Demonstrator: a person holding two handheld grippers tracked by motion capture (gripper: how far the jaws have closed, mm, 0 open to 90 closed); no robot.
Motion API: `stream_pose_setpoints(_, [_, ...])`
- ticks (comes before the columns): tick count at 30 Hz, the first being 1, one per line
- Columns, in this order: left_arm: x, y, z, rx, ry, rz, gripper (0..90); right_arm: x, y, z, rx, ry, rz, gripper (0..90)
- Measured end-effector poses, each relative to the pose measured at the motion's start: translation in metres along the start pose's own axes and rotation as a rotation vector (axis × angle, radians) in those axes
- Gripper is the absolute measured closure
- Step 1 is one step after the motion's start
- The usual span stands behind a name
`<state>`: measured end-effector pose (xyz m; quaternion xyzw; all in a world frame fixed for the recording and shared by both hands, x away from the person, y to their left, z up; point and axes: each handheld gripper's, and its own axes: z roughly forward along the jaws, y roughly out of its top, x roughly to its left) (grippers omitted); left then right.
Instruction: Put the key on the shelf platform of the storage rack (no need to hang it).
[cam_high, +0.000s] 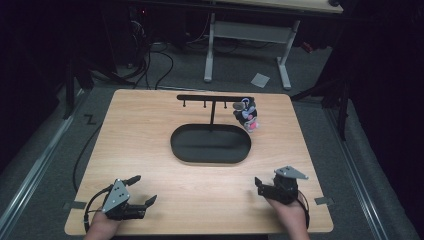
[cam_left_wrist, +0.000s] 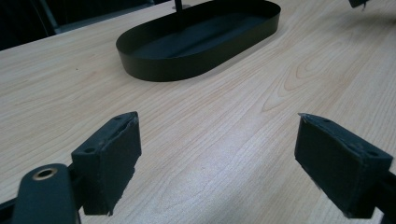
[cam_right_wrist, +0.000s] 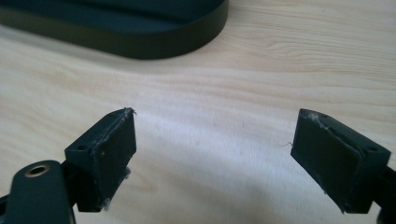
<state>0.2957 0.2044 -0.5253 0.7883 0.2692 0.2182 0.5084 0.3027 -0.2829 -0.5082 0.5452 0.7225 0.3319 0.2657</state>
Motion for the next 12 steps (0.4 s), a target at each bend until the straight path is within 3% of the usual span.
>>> stream_pose_setpoints(1, [0.000,0.000,0.001,0.004,0.000,-0.003,15.1,0.013,-0.003,-0.007,0.003,0.013,-0.104,9.3])
stream_pose_setpoints(3, [0.000,0.000,0.001,0.007,-0.001,0.002,15.1,0.015,-0.002,-0.012,-0.011,0.005,-0.129,7.1])
stream_pose_setpoints(4, [0.000,0.000,0.000,0.005,-0.003,0.004,15.1,0.015,-0.003,-0.015,-0.034,-0.012,-0.132,8.1])
stream_pose_setpoints(5, [0.001,0.001,0.001,0.011,-0.004,-0.001,15.2,0.010,-0.007,-0.018,-0.081,-0.002,-0.072,8.6])
stream_pose_setpoints(12, [0.001,0.001,0.003,0.022,-0.006,0.001,15.1,0.007,-0.016,-0.009,-0.031,0.014,-0.061,8.6])
